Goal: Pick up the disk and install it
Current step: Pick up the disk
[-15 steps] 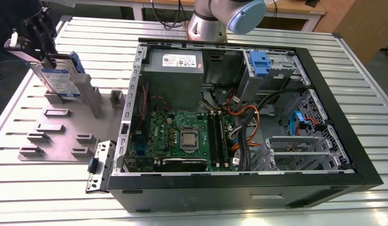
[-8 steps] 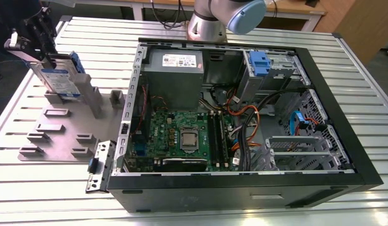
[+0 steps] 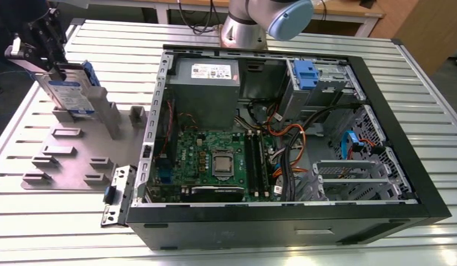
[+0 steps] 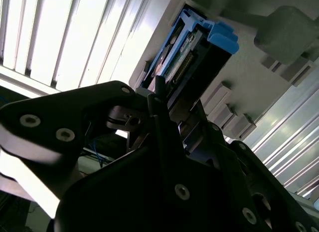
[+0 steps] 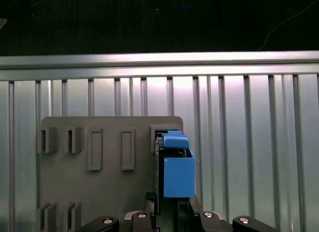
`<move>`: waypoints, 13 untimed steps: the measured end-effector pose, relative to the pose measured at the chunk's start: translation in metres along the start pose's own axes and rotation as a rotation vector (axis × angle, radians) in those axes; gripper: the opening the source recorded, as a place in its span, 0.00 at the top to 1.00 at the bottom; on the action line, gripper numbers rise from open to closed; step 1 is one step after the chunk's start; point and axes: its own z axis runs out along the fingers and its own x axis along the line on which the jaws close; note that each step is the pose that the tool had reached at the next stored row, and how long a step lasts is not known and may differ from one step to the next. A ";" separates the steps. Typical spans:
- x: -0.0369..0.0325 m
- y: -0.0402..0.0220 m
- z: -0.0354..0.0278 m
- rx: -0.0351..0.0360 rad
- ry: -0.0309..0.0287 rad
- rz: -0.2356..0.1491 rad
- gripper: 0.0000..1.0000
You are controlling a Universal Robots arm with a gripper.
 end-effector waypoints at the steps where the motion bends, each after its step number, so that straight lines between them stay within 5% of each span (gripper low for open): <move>1: -0.0001 0.0000 -0.0014 0.0003 -0.0002 0.000 0.65; 13: -0.0013 0.0005 -0.0310 0.0004 -0.0003 0.000 0.65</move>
